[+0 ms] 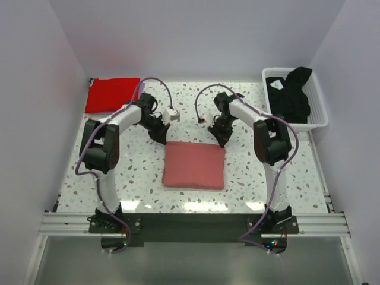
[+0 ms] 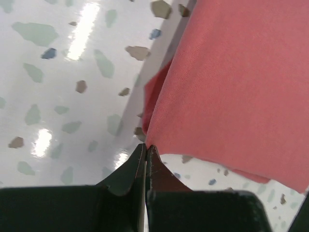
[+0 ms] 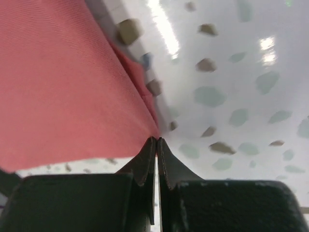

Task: Fold and stack the t-shirts
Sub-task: Fold the tshirt

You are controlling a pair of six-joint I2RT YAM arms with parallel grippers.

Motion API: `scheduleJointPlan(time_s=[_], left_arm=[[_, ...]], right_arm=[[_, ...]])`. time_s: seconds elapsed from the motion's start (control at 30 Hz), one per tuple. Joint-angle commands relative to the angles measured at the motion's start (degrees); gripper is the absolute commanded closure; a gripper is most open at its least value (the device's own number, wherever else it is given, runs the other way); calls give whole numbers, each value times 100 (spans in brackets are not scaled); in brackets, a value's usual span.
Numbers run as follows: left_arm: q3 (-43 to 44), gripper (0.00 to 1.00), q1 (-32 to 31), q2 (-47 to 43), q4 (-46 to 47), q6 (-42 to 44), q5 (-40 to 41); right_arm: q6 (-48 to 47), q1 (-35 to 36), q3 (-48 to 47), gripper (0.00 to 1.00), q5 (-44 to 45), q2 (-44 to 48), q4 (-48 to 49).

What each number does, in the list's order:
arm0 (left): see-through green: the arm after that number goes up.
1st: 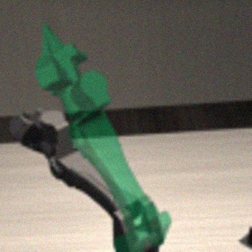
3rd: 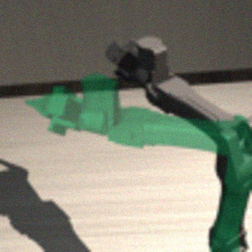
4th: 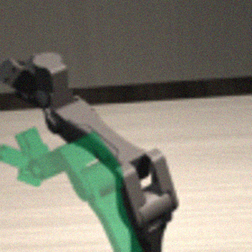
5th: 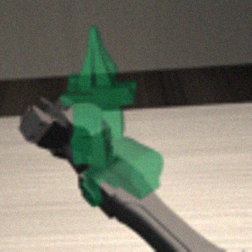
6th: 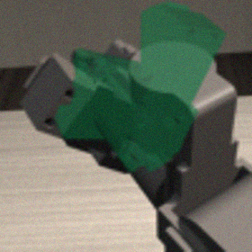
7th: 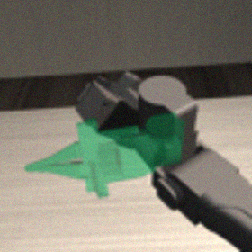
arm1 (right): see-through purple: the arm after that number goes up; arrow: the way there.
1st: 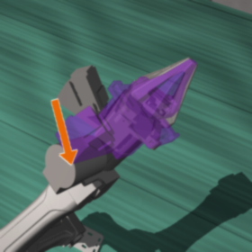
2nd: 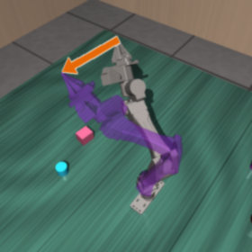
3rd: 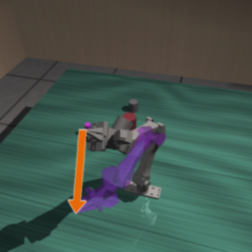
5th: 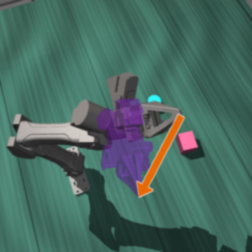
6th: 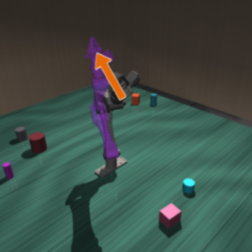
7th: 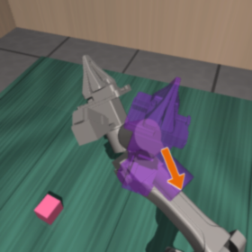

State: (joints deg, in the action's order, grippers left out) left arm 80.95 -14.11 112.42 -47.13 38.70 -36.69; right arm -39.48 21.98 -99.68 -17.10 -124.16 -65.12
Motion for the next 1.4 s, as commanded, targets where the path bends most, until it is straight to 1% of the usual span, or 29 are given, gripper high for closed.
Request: scheduleJointPlan(time_s=[0.0, 0.13, 0.2, 0.27, 0.3, 0.33, 0.4, 0.43, 0.47, 0.5, 0.53, 0.57, 0.6, 0.63, 0.67, 0.7, 0.73, 0.77, 0.8, 0.83, 0.87, 0.9, 0.97, 1.03, 1.1, 1.13, 1.2, 1.27, 1.37], left_arm=[[395, 100, 101, 472, 827, -477, 609], [659, 100, 110, 728, 1320, -679, 1337], [764, 100, 119, 790, 1531, -811, 1514], [1018, 98, 128, 825, 1471, -864, 1515], [1089, 92, 136, 747, 1409, -899, 1376], [1116, 75, 180, 642, 1400, -934, 1236], [1134, 63, 215, 204, 1287, -1127, 806], [1099, 53, 233, 36, 1242, -1232, 690], [1003, 50, 224, -148, 1172, -1398, 541], [889, 43, 224, -516, 1067, -1513, 148], [748, 38, 224, -720, 1066, -1880, -99], [373, 36, 224, -913, 1075, -2101, -406], [126, 32, 198, -1254, 1179, -2373, -949], [-181, 31, 181, -1423, 1346, -3133, -1163], [-820, 32, 146, -1581, 1530, -3514, -1331], [-1165, 32, 32, -1844, 1993, -3823, -1672], [-1517, 35, -47, -1977, 2293, -4522, -1779], [-2138, 37, -126, -2109, 2566, -4773, -1815], [-2414, 38, -284, -2328, 3126, -4984, -1911], [-2835, 38, -346, -2417, 3427, -5325, -1965], [-2961, 39, -399, -2453, 3596, -5451, -1965], [-3049, 41, -443, -2410, 3789, -5530, -1974], [-3146, 42, -417, -2217, 3896, -5601, -2018], [-3146, 46, -268, -1752, 3948, -5584, -2062], [-3234, 46, -154, -1217, 4019, -5566, -2158], [-3304, 49, -119, -1049, 3932, -5375, -2132], [-3427, 49, 22, -688, 3835, -5102, -2062], [-3489, 50, 136, -407, 3616, -4960, -1974], [-3472, 50, 478, -317, 3580, -4881, -1842]], right_arm=[[292, -88, -368, 100, 892, -451, 727], [502, -106, -333, 100, 1516, -504, 1579], [608, -106, -298, 100, 1683, -426, 1792], [731, -106, -368, 99, 1701, -364, 1907], [784, -106, -551, 91, 1597, -303, 1828], [880, -106, -674, 68, 1466, -250, 1575], [1021, -106, -824, 54, 1202, -22, 1406], [1144, -106, -825, 42, 861, 275, 1249], [1223, -115, -808, 39, 675, 478, 1187], [1328, -106, -686, 38, 482, 663, 1151], [1512, -106, -589, 35, -34, 1056, 1055], [1662, -106, -475, 35, -300, 1234, 1063], [1855, -106, -160, 34, -581, 1410, 1072], [2257, -106, 34, 34, -949, 1603, 1124], [2478, -54, 463, 35, -1571, 1866, 1159], [2724, -1, 719, 35, -1907, 1999, 1255], [3205, 43, 991, 36, -2189, 2096, 1491], [3410, 191, 1255, 36, -2731, 2228, 1598], [3578, 271, 1736, 37, -2920, 2273, 1704], [3849, 429, 1976, 39, -3043, 2299, 1992], [3904, 500, 2205, 39, -3123, 2308, 2151], [4122, 544, 2581, 41, -3185, 2256, 2301], [4405, 562, 2883, 42, -3264, 2081, 2732], [4284, 492, 3077, 44, -3142, 1694, 2899], [4169, 361, 3217, 46, -3054, 1431, 2979], [3985, 221, 3218, 47, -2975, 1134, 2883], [3617, 79, 3104, 50, -2800, 702, 2585], [3527, -158, 3121, 51, -2536, 560, 2540], [3281, -352, 2990, 51, -2096, 472, 2391]])
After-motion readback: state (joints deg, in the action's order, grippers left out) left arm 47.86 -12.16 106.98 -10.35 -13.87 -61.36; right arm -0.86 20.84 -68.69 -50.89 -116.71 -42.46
